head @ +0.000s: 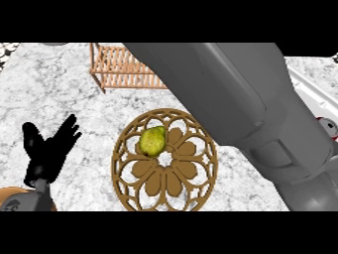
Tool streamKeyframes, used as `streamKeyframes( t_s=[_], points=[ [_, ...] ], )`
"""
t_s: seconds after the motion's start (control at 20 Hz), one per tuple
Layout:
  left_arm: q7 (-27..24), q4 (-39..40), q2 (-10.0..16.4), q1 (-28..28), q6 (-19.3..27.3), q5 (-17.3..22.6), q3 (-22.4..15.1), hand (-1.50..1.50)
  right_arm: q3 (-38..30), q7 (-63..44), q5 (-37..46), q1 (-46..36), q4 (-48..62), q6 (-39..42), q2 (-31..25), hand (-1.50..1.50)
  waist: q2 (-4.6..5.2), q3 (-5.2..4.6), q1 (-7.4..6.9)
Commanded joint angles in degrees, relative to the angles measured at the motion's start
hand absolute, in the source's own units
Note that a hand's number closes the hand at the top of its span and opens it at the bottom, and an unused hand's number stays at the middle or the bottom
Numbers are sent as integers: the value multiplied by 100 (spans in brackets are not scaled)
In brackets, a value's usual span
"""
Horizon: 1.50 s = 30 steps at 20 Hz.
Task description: Pick the squash from the placemat and place it in the tiered shelf
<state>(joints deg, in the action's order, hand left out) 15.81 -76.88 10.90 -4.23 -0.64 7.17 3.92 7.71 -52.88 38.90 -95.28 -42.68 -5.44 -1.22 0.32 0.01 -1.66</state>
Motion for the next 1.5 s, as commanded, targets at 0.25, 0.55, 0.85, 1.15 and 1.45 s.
streamKeyframes(
  t_s=[0.25,0.55,0.85,1.15,1.45],
  points=[
    [223,23,-36,-147,33,-25,-9,0,-339,1113,141,-41,1311,-472,-140,150,30,-10,-17],
    [-108,30,-172,153,4,-157,-151,0,-467,1484,310,-270,2085,-855,-211,150,56,-14,-112],
    [210,-183,-135,45,39,-97,-113,0,-637,1914,289,-347,2391,-1308,19,150,65,-12,-172],
    [-60,112,-5,47,-155,-77,10,0,-809,2234,214,-396,2581,-1140,-127,150,48,-13,-71],
    [-25,-61,-193,181,-47,-136,-125,0,-1069,2053,119,-310,2572,-1890,-126,150,47,-9,-95]
  ],
)
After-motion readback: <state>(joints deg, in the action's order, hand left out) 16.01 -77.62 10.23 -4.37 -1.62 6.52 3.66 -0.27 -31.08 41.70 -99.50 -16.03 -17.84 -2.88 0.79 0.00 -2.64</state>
